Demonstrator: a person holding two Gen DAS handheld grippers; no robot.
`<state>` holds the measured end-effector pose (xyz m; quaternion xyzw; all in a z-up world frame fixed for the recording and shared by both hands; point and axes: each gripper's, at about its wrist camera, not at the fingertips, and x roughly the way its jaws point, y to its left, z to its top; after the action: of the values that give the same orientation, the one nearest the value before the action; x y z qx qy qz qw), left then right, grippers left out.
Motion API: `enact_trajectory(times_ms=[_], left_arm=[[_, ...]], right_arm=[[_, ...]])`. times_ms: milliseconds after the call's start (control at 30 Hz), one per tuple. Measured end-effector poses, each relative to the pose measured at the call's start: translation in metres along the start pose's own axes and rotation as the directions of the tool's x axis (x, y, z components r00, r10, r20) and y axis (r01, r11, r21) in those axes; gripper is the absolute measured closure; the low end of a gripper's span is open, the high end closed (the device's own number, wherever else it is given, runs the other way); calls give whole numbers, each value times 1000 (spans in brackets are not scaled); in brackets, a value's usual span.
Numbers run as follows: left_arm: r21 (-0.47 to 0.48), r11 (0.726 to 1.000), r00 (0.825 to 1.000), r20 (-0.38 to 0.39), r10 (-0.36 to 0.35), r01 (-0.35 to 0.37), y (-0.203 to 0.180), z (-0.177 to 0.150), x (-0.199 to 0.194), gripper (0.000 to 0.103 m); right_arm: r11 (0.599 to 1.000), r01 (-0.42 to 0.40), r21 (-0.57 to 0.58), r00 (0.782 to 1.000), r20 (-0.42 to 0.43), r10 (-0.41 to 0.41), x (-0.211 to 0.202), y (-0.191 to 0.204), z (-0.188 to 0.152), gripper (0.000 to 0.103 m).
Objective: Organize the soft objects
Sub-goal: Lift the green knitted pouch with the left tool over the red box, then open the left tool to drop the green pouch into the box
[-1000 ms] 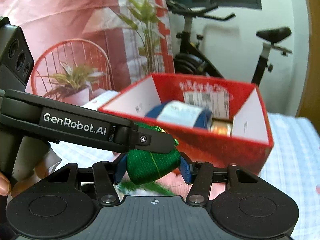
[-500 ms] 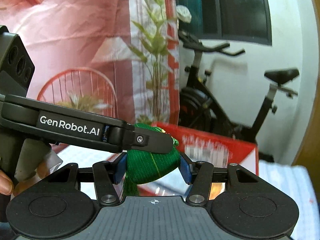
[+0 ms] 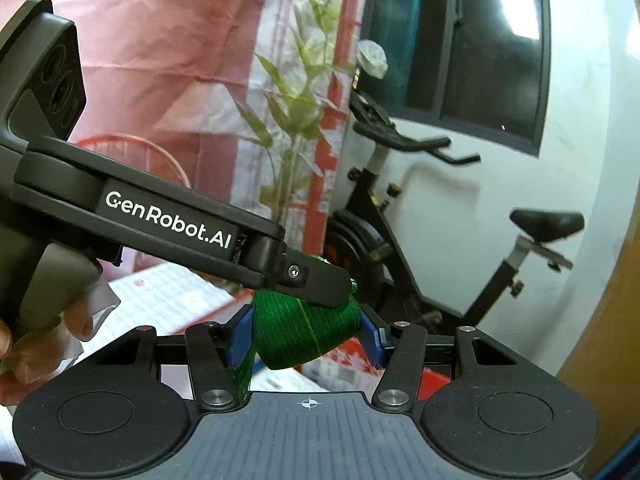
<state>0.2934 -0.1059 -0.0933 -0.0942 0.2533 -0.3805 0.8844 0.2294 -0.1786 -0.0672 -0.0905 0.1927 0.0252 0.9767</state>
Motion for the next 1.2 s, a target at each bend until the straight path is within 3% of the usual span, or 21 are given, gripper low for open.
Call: enact_trajectory(times_ms=[333, 600, 833, 1033, 1100, 1200], left_arm=[[-12, 1000, 994, -108, -24, 23, 2, -12, 60, 43], [9, 1000, 976, -219, 16, -14, 12, -37, 81, 43], [80, 984, 959, -224, 174, -159, 24, -36, 70, 35], [83, 965, 951, -171, 259, -248, 38, -32, 31, 19], [88, 960, 949, -151, 277, -266, 39, -31, 14, 16], [99, 954, 947, -129, 294, -283, 37, -32, -11, 11]], right_arm=[[996, 72, 61, 995, -76, -67, 25, -40, -46, 53], [995, 63, 84, 983, -179, -47, 46, -46, -81, 52], [984, 133, 114, 954, -285, -96, 59, -41, -104, 51], [974, 155, 168, 955, -279, -103, 44, -45, -108, 33], [970, 153, 188, 958, -267, -100, 36, -44, -107, 20], [963, 174, 207, 963, -241, -122, 23, -41, -103, 8]])
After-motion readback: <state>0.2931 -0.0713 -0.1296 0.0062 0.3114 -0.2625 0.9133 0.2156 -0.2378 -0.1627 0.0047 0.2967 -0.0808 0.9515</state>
